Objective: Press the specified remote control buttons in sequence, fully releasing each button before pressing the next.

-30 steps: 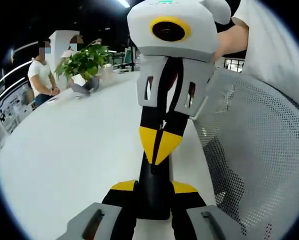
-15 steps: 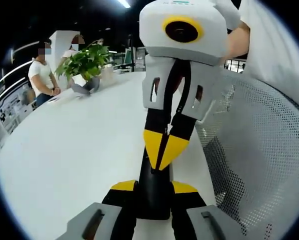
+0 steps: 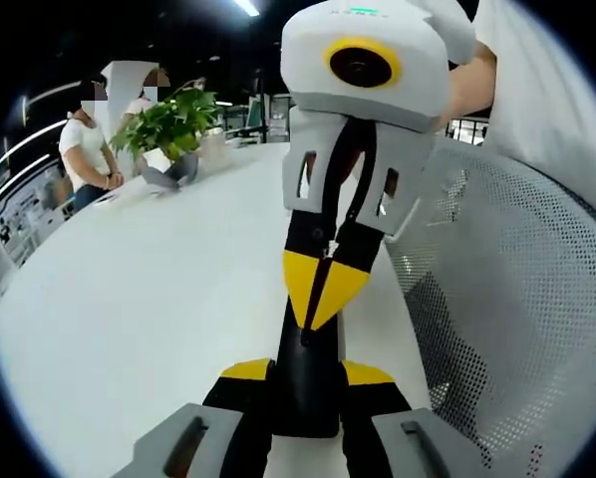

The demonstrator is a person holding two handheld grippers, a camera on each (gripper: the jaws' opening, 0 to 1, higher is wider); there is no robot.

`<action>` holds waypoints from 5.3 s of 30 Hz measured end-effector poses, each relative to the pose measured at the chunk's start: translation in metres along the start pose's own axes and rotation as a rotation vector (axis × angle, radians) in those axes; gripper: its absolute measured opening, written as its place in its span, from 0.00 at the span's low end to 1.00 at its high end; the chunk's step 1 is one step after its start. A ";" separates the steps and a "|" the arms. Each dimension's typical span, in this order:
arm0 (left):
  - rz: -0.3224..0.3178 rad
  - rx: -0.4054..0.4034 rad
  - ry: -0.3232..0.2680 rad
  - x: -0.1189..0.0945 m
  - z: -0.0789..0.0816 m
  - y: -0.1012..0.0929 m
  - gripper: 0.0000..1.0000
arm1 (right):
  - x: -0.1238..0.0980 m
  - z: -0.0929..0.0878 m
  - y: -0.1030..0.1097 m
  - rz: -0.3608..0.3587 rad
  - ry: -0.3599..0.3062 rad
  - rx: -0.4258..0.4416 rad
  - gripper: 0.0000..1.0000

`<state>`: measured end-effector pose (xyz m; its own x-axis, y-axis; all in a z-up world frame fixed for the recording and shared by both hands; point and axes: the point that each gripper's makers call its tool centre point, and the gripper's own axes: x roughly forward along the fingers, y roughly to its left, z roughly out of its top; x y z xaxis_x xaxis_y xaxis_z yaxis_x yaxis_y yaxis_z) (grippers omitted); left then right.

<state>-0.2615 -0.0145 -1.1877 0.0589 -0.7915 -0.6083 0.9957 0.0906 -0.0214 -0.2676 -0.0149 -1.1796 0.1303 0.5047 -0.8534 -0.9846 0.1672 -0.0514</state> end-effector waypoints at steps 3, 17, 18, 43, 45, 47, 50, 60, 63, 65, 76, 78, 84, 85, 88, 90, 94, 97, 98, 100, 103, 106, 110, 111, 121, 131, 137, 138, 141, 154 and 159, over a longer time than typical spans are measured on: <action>0.000 0.001 0.000 0.000 0.000 0.000 0.24 | 0.001 -0.001 0.000 -0.021 0.002 -0.023 0.00; -0.002 -0.004 -0.004 0.000 -0.001 -0.001 0.24 | 0.003 -0.002 -0.008 -0.094 0.055 0.055 0.00; -0.004 -0.006 -0.005 0.000 -0.001 -0.001 0.24 | 0.003 -0.001 -0.009 -0.085 0.061 0.061 0.00; 0.004 -0.004 -0.003 -0.001 -0.002 0.002 0.24 | 0.003 -0.002 -0.008 -0.049 0.113 -0.093 0.00; 0.003 -0.004 -0.004 -0.001 -0.002 0.002 0.24 | 0.003 -0.002 -0.007 -0.048 0.124 -0.144 0.00; 0.003 -0.005 -0.006 -0.001 -0.001 0.002 0.24 | 0.003 -0.002 -0.006 -0.081 0.117 -0.174 0.00; 0.004 -0.006 -0.007 -0.001 -0.001 0.002 0.24 | 0.004 -0.002 -0.007 -0.155 0.134 -0.268 0.00; 0.006 -0.008 -0.004 0.000 -0.001 0.003 0.24 | 0.002 -0.001 -0.009 -0.145 -0.012 -0.030 0.00; 0.009 -0.009 -0.012 0.000 -0.001 0.003 0.24 | -0.002 -0.004 -0.005 -0.059 -0.010 0.097 0.00; 0.009 -0.007 -0.014 0.000 -0.001 0.003 0.24 | -0.002 -0.004 -0.001 -0.053 -0.002 0.062 0.00; 0.003 -0.012 -0.012 0.000 -0.001 0.003 0.24 | 0.003 -0.002 -0.006 -0.075 0.036 0.024 0.00; 0.004 -0.013 -0.013 0.000 -0.001 0.003 0.24 | 0.003 -0.001 -0.005 -0.076 0.053 0.016 0.00; 0.008 -0.016 -0.009 0.001 -0.001 0.003 0.24 | 0.006 0.001 -0.012 -0.078 0.063 -0.016 0.00; 0.009 -0.015 -0.008 0.001 -0.001 0.003 0.24 | 0.006 0.001 -0.010 -0.054 0.080 -0.014 0.00; 0.009 -0.016 -0.010 0.001 -0.001 0.004 0.24 | 0.005 0.000 -0.011 -0.029 0.082 -0.009 0.00; 0.010 -0.016 -0.009 0.001 -0.001 0.003 0.24 | 0.006 0.000 -0.009 -0.049 0.085 -0.059 0.00; 0.010 -0.008 0.002 0.001 0.000 0.003 0.24 | 0.008 0.001 -0.008 -0.093 0.119 -0.104 0.00; 0.009 -0.004 0.006 0.001 -0.001 0.003 0.24 | 0.006 0.001 -0.010 -0.080 0.056 0.050 0.00; 0.010 -0.003 0.006 0.001 -0.001 0.003 0.24 | 0.005 0.001 -0.011 -0.066 0.029 0.089 0.00; 0.010 -0.002 0.004 0.001 -0.001 0.003 0.24 | 0.003 0.001 -0.010 -0.035 -0.009 0.142 0.00; 0.010 -0.003 0.001 0.001 -0.002 0.003 0.24 | 0.002 0.001 -0.007 -0.031 0.003 0.071 0.00; 0.010 -0.003 0.000 0.001 -0.001 0.003 0.24 | 0.002 0.002 -0.007 -0.022 0.017 0.055 0.00; 0.008 -0.003 -0.001 0.001 -0.001 0.003 0.24 | 0.006 0.005 -0.001 0.004 0.033 -0.002 0.00; 0.008 -0.003 -0.002 0.001 -0.001 0.003 0.24 | 0.006 0.009 -0.001 -0.001 0.021 -0.007 0.00; 0.008 -0.006 -0.002 0.000 0.000 0.002 0.24 | 0.005 0.004 -0.006 -0.009 0.053 0.006 0.00; 0.017 -0.010 0.001 0.000 0.000 0.002 0.24 | 0.007 0.004 -0.007 0.026 0.107 -0.011 0.00; 0.022 -0.017 0.001 0.000 0.000 0.002 0.24 | 0.007 0.004 -0.006 0.003 0.113 -0.032 0.00; 0.023 -0.017 0.001 0.000 0.000 0.002 0.24 | 0.007 0.004 -0.006 0.003 0.111 -0.032 0.00; 0.027 -0.029 0.015 0.000 0.001 0.003 0.25 | 0.006 0.003 -0.006 0.003 0.091 -0.021 0.00; 0.033 -0.027 0.060 0.000 -0.001 0.003 0.25 | 0.001 0.001 -0.003 0.057 -0.025 0.006 0.01; 0.041 -0.025 0.046 0.000 0.000 0.002 0.25 | -0.004 -0.009 -0.011 0.024 -0.051 -0.023 0.18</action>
<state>-0.2595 -0.0142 -1.1876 0.0956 -0.7581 -0.6451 0.9903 0.1380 -0.0155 -0.2583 -0.0260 -1.1804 0.1123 0.5510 -0.8269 -0.9898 0.1354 -0.0442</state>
